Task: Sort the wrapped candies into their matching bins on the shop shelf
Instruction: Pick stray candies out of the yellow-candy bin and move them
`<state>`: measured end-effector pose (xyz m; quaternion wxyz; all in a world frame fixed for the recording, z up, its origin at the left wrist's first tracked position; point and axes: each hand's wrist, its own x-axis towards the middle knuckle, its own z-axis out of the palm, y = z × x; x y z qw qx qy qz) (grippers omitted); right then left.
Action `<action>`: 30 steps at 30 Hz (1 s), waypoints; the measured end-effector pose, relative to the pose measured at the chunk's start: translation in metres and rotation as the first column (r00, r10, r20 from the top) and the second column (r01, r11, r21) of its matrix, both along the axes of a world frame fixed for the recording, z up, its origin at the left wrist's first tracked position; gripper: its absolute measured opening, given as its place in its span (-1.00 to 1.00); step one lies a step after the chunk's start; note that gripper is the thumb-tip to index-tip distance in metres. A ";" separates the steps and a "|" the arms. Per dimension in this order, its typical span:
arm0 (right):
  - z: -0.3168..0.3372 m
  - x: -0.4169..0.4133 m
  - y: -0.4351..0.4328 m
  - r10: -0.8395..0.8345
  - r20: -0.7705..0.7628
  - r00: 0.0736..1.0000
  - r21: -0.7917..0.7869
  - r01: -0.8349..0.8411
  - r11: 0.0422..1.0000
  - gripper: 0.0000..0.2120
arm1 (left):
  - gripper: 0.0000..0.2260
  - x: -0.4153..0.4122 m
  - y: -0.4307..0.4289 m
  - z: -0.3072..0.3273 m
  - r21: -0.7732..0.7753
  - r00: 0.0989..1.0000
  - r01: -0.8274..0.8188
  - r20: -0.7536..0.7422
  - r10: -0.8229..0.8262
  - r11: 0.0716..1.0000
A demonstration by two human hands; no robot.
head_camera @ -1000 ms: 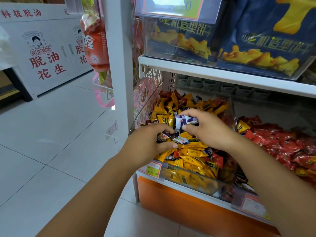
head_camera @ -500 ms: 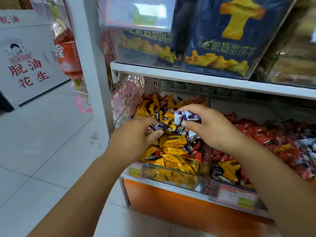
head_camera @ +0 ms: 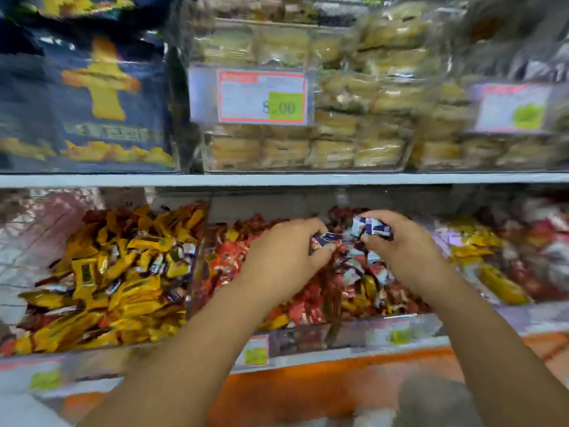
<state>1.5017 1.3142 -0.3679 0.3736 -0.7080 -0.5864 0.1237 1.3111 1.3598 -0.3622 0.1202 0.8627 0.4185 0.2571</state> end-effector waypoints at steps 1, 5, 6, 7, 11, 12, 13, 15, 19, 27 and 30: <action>-0.003 0.015 -0.001 -0.044 0.005 0.999 -0.012 0.044 0.999 -0.75 | -0.80 0.021 0.003 0.001 0.024 1.000 0.010 -0.009 -0.009 1.000; -0.016 0.051 0.009 -0.101 -0.004 0.995 -0.024 0.101 0.995 -0.80 | -0.73 0.086 0.024 -0.003 0.068 0.994 0.027 -0.106 -0.020 0.997; -0.018 0.055 0.012 -0.090 -0.007 0.996 -0.030 0.090 0.995 -0.79 | -0.69 0.096 0.030 -0.006 0.036 0.989 0.053 -0.142 -0.048 0.998; -0.020 0.059 0.015 -0.075 -0.016 0.997 -0.046 0.074 0.996 -0.78 | -0.62 0.103 0.035 -0.008 -0.007 0.979 0.082 -0.185 -0.082 0.997; -0.018 0.070 0.016 -0.015 -0.135 0.991 -0.147 -0.005 0.989 -0.71 | -0.39 0.098 0.045 -0.011 -0.115 0.955 0.148 -0.242 -0.172 0.982; -0.016 0.071 0.016 -0.015 -0.154 0.988 -0.152 -0.009 0.988 -0.70 | -0.42 0.091 0.044 -0.009 -0.117 0.964 0.155 -0.200 -0.176 0.981; -0.013 0.070 0.014 -0.020 -0.158 0.987 -0.150 -0.004 0.989 -0.70 | -0.46 0.080 0.042 -0.007 -0.098 0.972 0.157 -0.160 -0.172 0.983; -0.007 0.061 0.009 0.004 -0.146 0.989 -0.115 -0.021 0.993 -0.73 | -0.53 0.052 0.035 -0.001 -0.034 0.981 0.149 -0.118 -0.152 0.988; 0.007 0.015 0.005 0.152 -0.101 0.983 -0.008 -0.153 0.988 -0.69 | -0.60 -0.028 0.020 0.011 0.052 0.997 0.049 -0.066 -0.046 0.997; 0.015 -0.130 0.021 0.492 0.121 0.862 -0.023 -0.493 0.870 -0.73 | -0.67 -0.222 0.010 -0.019 0.044 0.940 -0.338 -0.040 0.339 0.940; 0.006 -0.177 0.040 0.574 0.164 0.802 -0.071 -0.571 0.818 -0.73 | -0.67 -0.264 0.003 -0.039 -0.039 0.926 -0.373 -0.074 0.369 0.927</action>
